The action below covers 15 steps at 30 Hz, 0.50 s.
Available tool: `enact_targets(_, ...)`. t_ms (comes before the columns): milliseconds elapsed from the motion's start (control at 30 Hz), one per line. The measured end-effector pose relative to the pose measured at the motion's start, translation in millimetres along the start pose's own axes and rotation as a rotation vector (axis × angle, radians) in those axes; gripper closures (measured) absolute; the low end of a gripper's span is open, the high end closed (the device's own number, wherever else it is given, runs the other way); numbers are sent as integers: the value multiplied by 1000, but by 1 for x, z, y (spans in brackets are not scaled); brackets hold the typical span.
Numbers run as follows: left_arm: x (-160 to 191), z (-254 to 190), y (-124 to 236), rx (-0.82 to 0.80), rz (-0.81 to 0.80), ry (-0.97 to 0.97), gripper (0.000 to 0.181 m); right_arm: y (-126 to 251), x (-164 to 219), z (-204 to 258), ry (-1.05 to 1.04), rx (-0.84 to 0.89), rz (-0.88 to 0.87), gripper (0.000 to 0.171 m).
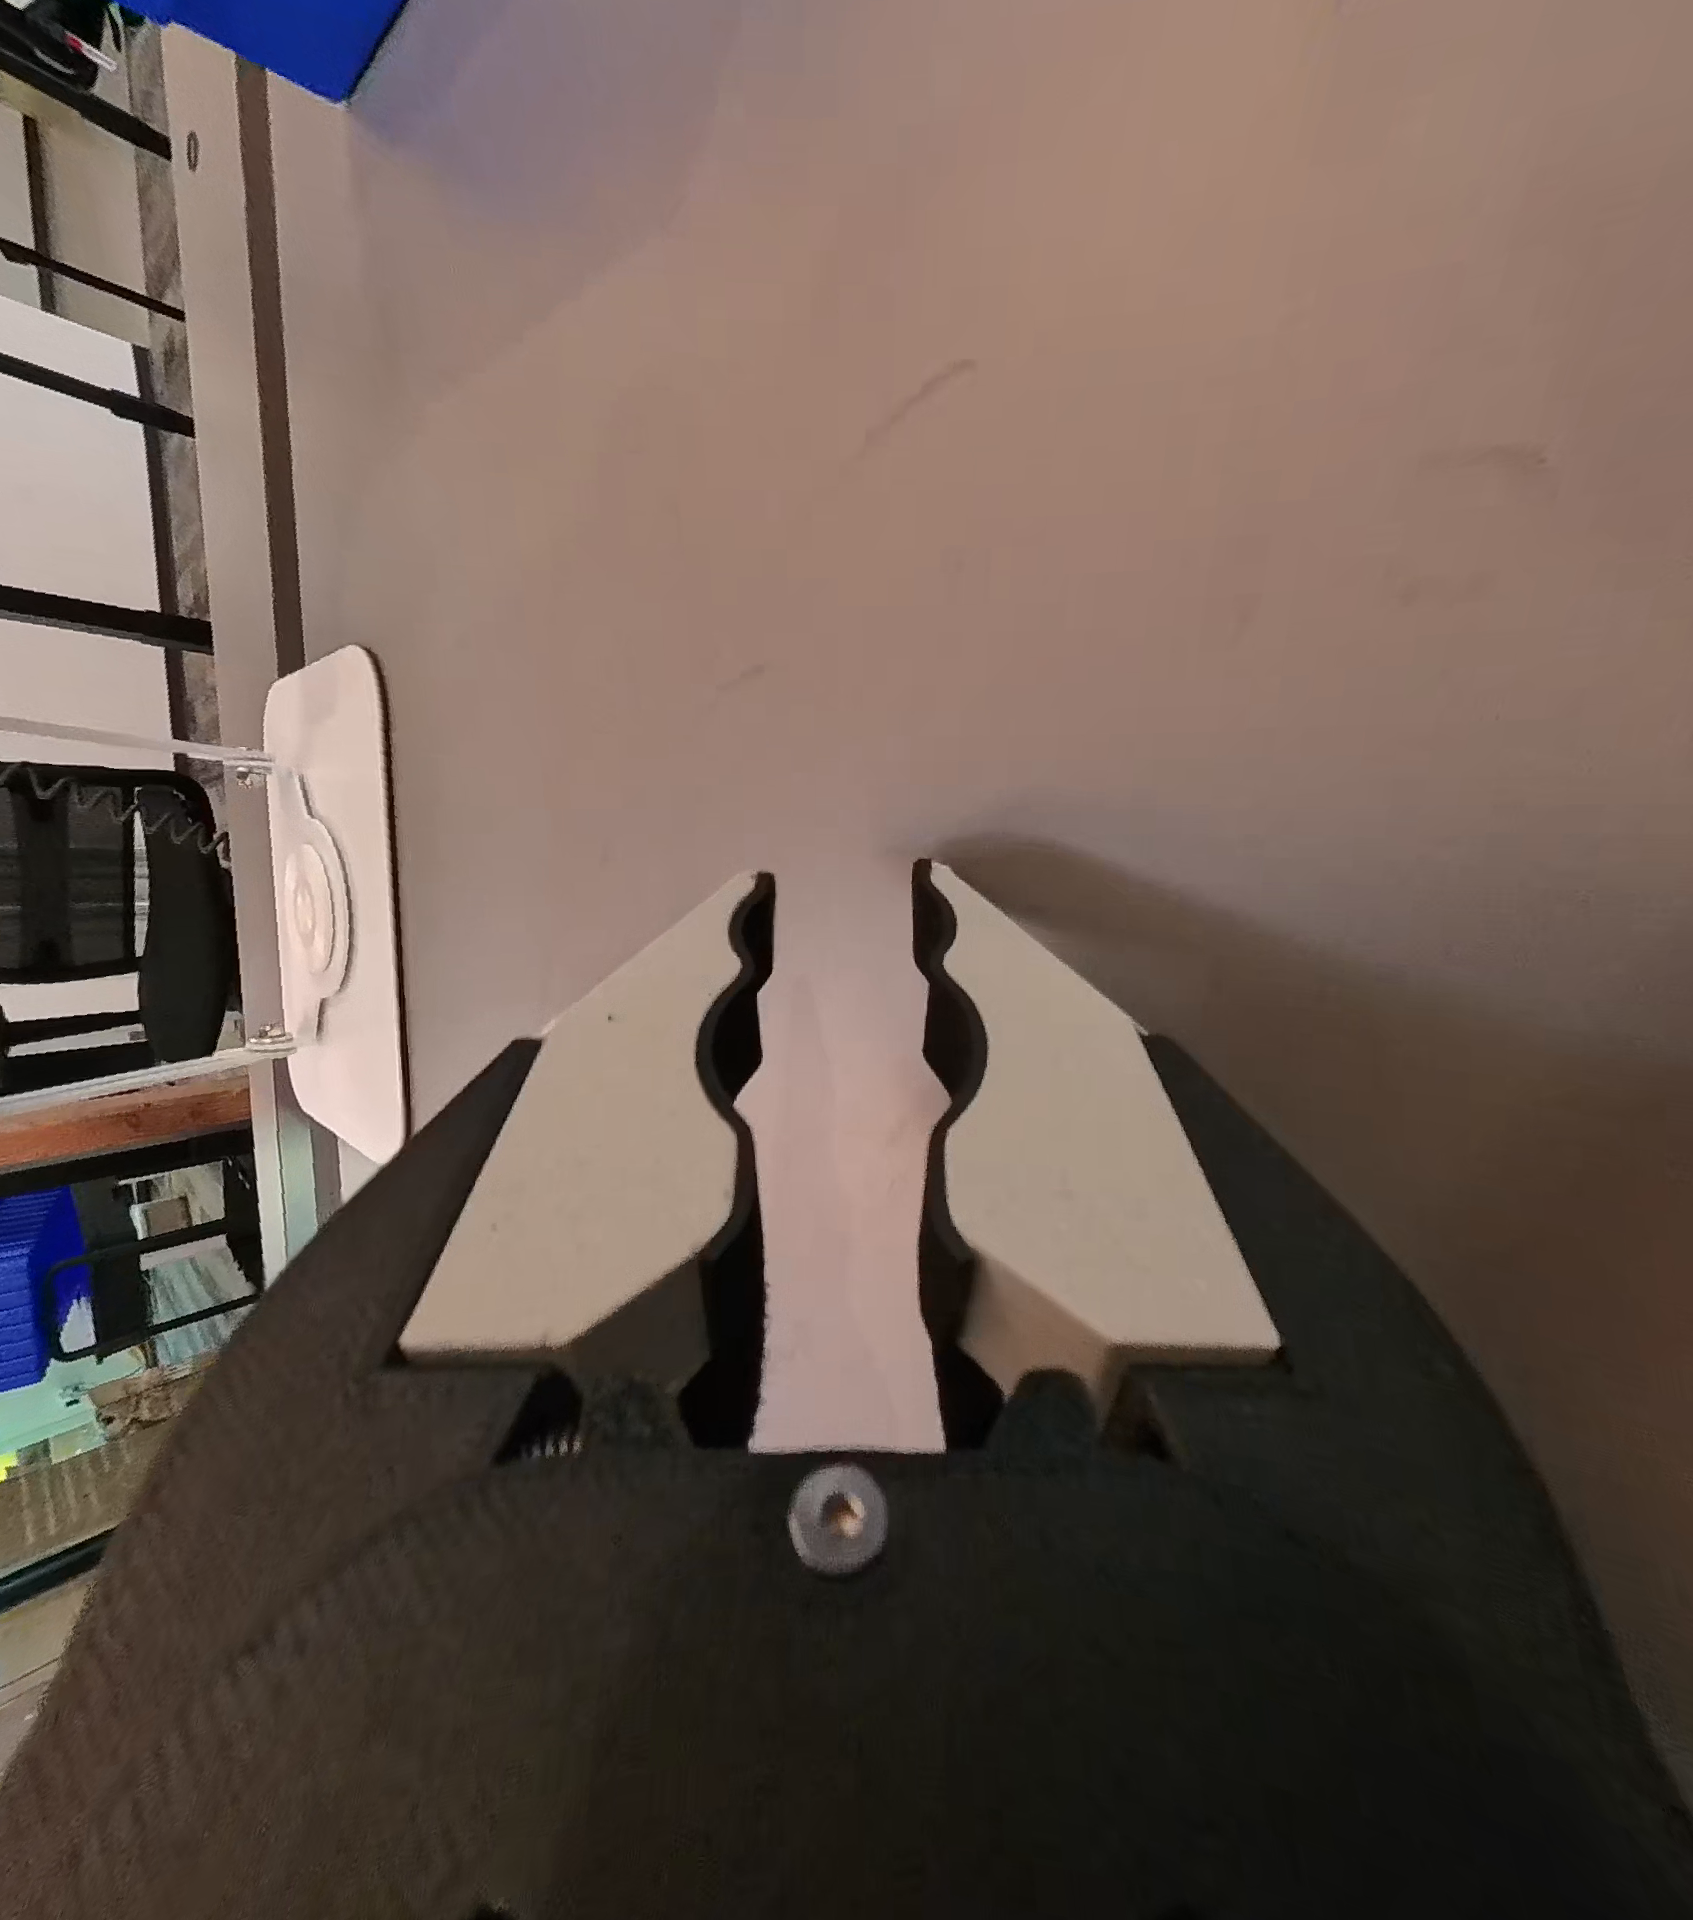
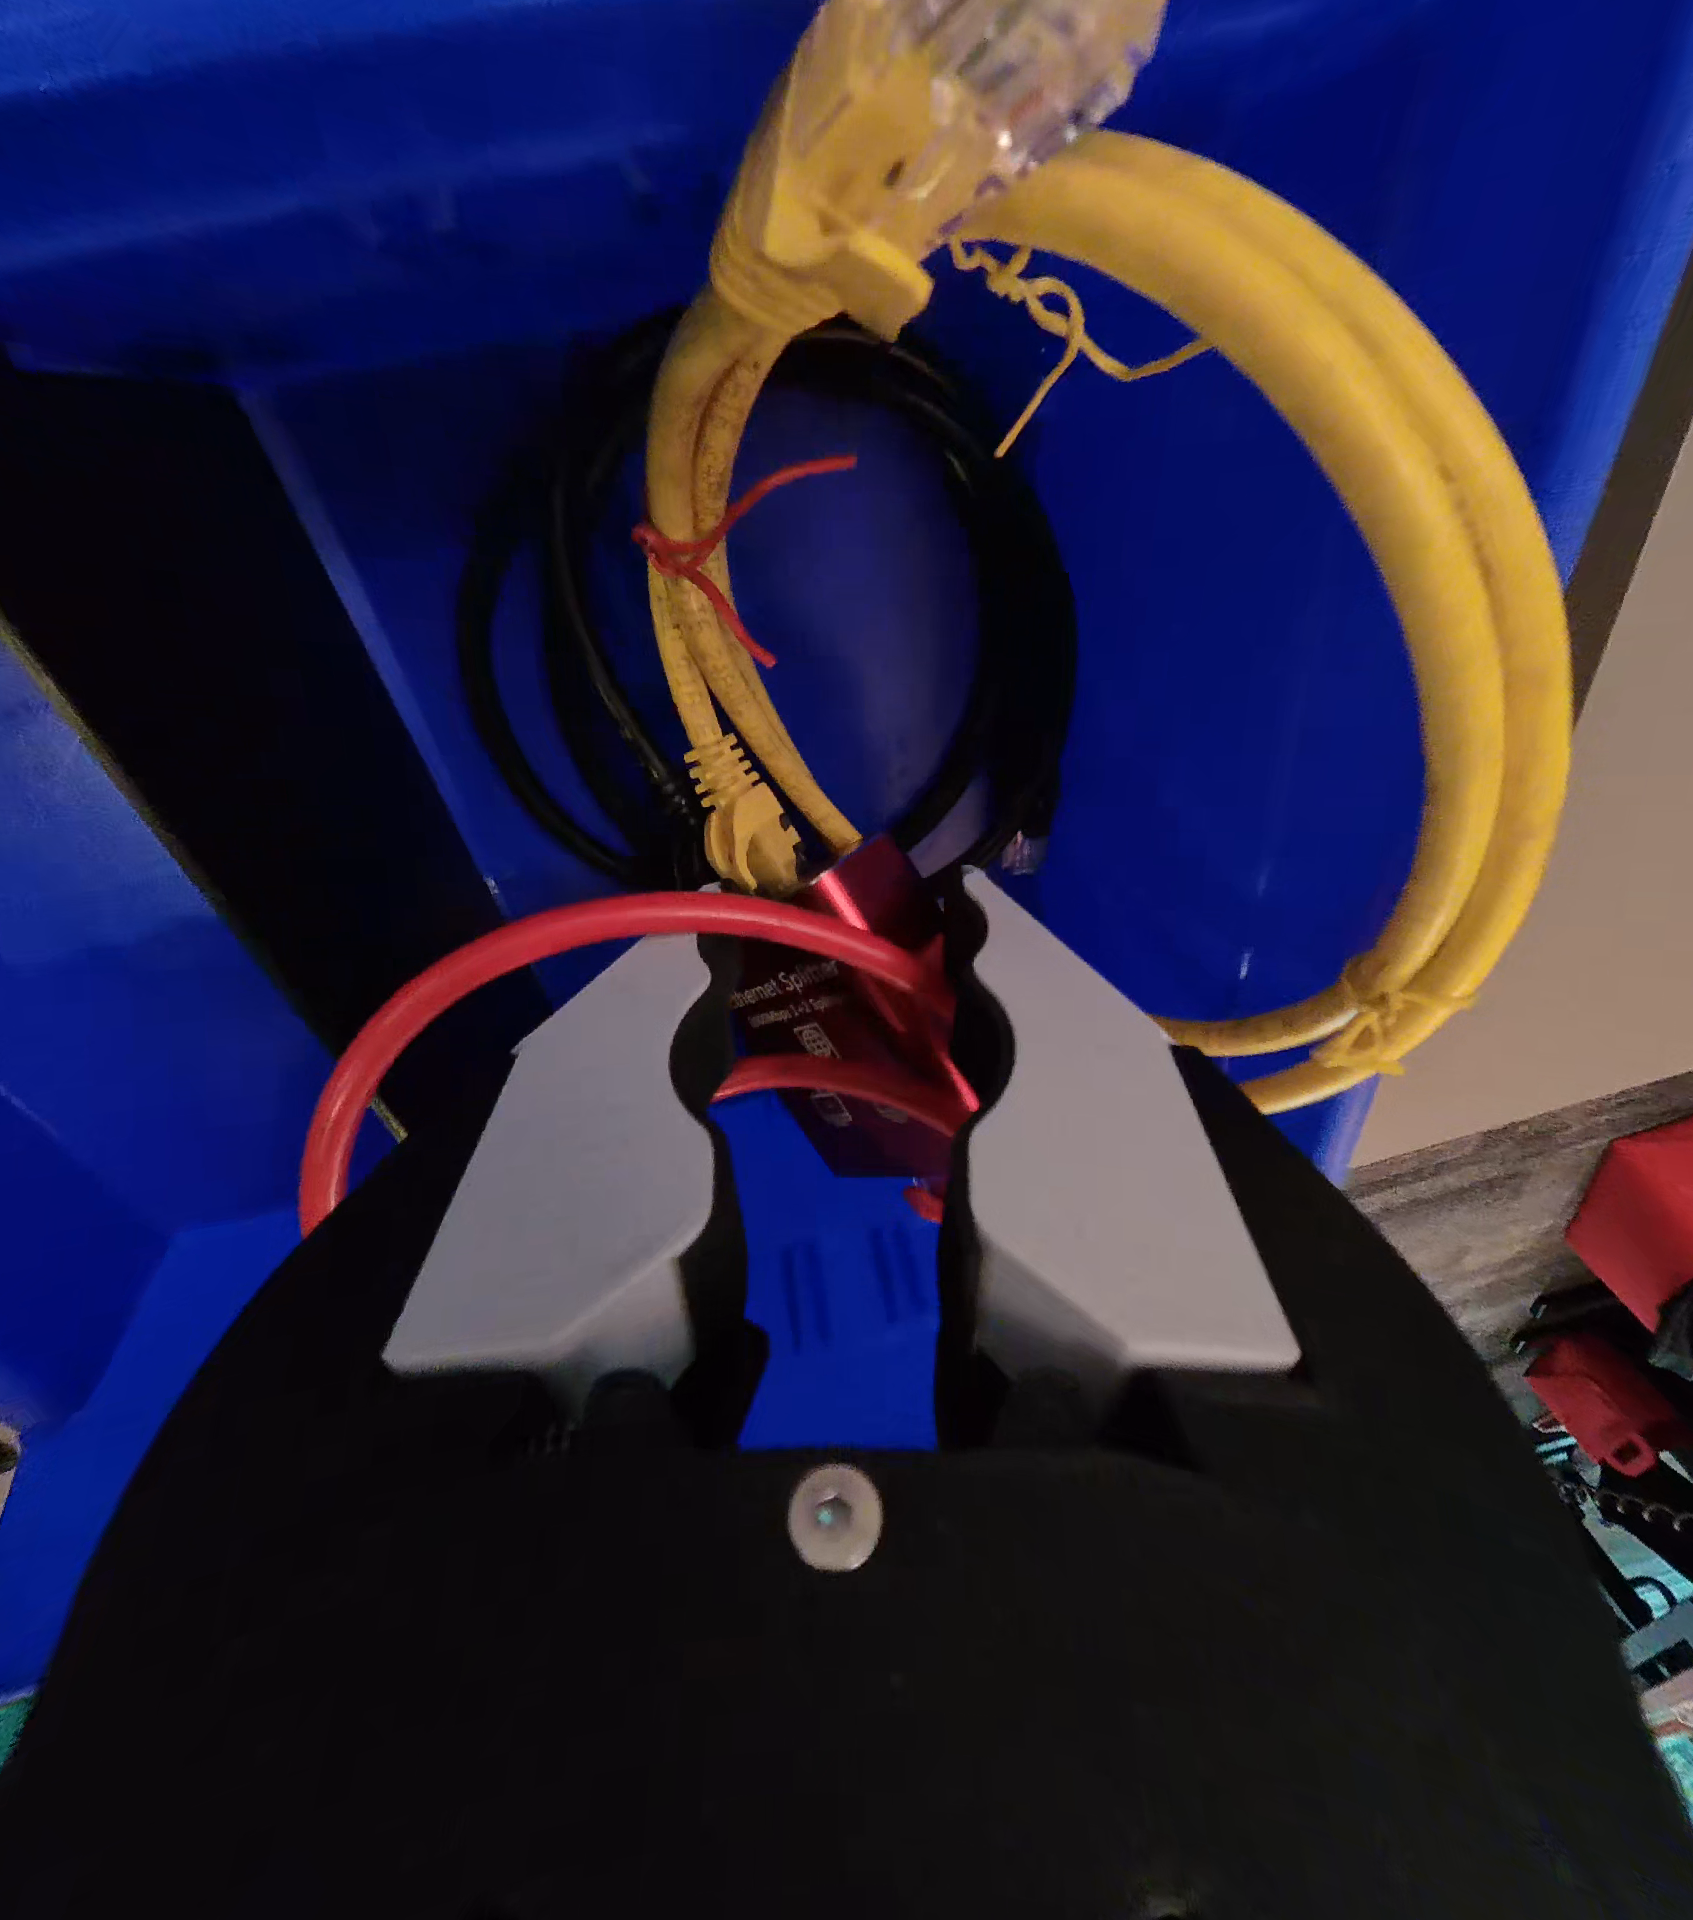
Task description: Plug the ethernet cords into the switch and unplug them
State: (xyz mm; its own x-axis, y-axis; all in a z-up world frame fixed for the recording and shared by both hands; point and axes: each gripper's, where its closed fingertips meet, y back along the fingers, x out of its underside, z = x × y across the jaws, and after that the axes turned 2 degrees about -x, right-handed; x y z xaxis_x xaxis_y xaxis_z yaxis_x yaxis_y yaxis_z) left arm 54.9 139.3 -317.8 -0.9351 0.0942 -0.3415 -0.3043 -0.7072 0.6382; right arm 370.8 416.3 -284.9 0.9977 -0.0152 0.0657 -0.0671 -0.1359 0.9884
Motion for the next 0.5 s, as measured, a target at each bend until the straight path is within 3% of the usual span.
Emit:
enact_targets(267,3,40,20,-99,5,30,157,78,-8,-15,-98,212,-246,106)
enact_targets(433,24,81,48,-197,67,30,157,107,9,-19,-200,296,-314,102)
enact_targets(500,44,104,69,-264,115,39,157,136,17,-13,-281,362,-431,104)
